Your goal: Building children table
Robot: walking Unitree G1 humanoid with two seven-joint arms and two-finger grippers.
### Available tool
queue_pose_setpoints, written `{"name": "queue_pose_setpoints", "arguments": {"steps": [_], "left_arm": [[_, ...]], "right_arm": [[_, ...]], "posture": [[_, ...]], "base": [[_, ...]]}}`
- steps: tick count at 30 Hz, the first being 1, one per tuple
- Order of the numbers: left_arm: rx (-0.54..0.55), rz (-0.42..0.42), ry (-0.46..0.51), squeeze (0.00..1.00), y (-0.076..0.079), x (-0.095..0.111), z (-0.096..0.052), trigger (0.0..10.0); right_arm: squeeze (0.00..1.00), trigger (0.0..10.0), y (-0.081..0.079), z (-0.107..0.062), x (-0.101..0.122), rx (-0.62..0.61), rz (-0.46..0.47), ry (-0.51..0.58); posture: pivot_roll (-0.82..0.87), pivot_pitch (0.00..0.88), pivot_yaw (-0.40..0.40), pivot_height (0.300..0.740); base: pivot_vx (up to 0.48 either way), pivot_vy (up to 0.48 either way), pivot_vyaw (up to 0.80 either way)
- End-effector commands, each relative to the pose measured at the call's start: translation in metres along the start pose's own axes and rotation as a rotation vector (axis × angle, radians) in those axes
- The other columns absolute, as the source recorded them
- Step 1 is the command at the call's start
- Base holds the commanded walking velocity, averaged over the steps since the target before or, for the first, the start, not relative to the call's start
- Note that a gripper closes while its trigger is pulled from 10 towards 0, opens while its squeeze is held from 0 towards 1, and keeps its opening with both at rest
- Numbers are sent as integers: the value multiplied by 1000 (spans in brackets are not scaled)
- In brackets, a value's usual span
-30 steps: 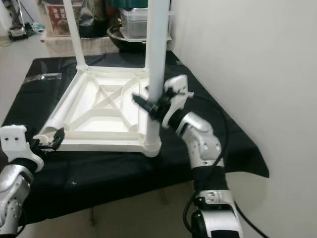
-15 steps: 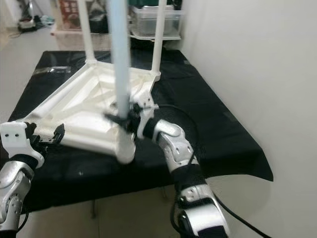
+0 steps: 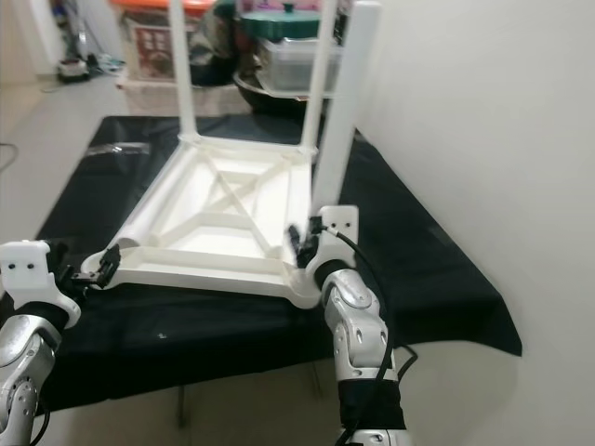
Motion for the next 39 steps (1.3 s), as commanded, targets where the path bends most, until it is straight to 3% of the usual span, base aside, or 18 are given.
{"name": "queue_pose_setpoints", "arguments": {"steps": [1,4,5,12,14,15,16,17,18,20,25,26,27,28,31,37,38,39], "left_arm": [[-2,-1,-14,0,-1,-2,0,10000],[-2,-1,-13,0,-2,-2,0,10000],[0,-3,-11,0,-2,-1,1,10000],[0,-3,-11,0,-2,-1,1,10000],[4,-5,-4,0,-1,-1,1,10000],[4,-5,-4,0,-1,-1,1,10000],[6,-6,-1,0,-1,-1,1,10000],[6,-6,-1,0,-1,-1,1,10000],[7,-7,0,0,-1,-1,1,10000],[8,-7,0,0,0,-1,0,10000],[0,-10,-1,0,1,-1,-1,10000],[0,-10,-1,0,1,-1,-1,10000],[-2,-10,-1,0,1,-1,-1,10000],[-3,-11,0,0,2,0,-1,10000],[-4,-12,1,0,2,0,-1,10000],[-9,-10,-6,0,2,-1,-1,10000],[-11,-10,-7,0,2,-1,0,10000],[-11,-10,-7,0,2,-1,0,10000]], "right_arm": [[0,10000,-17,8,43,193,-4,163],[0,10000,-20,9,50,233,-5,181],[0,10000,-25,10,65,369,-39,235],[0,10000,-25,10,65,369,-39,235],[0,10000,-47,2,67,708,-182,237],[0,10000,-47,2,67,708,-182,237],[0,3961,-63,-7,58,879,-235,208],[0,3961,-63,-7,58,879,-235,208],[0,0,-74,-11,49,956,-250,183],[0,0,-80,-13,44,988,-252,173],[0,0,-43,36,26,305,-240,12],[0,0,-43,36,26,305,-240,12],[0,0,-7,35,12,-32,-221,-86],[0,0,12,28,4,-198,-215,-130],[0,0,33,2,-9,-426,-204,-181],[0,0,31,-20,-10,-495,-229,-184],[0,8118,30,-18,-10,-478,-223,-187],[0,8118,30,-18,-10,-478,-223,-187]], "posture": [[41,0,-40,740],[41,0,-40,740],[46,0,-50,740],[46,0,-50,740],[87,0,-89,740],[87,0,-89,740],[91,0,-91,740],[91,0,-91,740],[91,0,-91,740],[90,0,-89,740],[71,0,-78,740],[71,0,-78,740],[59,0,-71,740],[59,0,-71,740],[59,0,-69,740],[35,0,-46,740],[29,0,-42,740],[29,0,-42,740]], "base": [[0,0,0],[0,0,0],[0,0,0],[0,0,0],[0,0,0],[0,0,0],[0,0,0],[0,0,0],[0,0,0],[0,0,0],[0,0,0],[0,0,0],[0,0,0],[0,0,0],[0,0,0],[0,0,0],[0,0,0],[0,0,0]]}}
Point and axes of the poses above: a point about 5 cm out from each wrist's last joint towards the gripper, its own z axis pointing out of the wrist towards the gripper, its own x axis along the axis of the wrist's last joint, y = z × x, the point moved 3 cm from there along z, pointing out of the wrist towards the gripper, and after that the axes turned 11 degrees about -z, right-handed, at the moved point
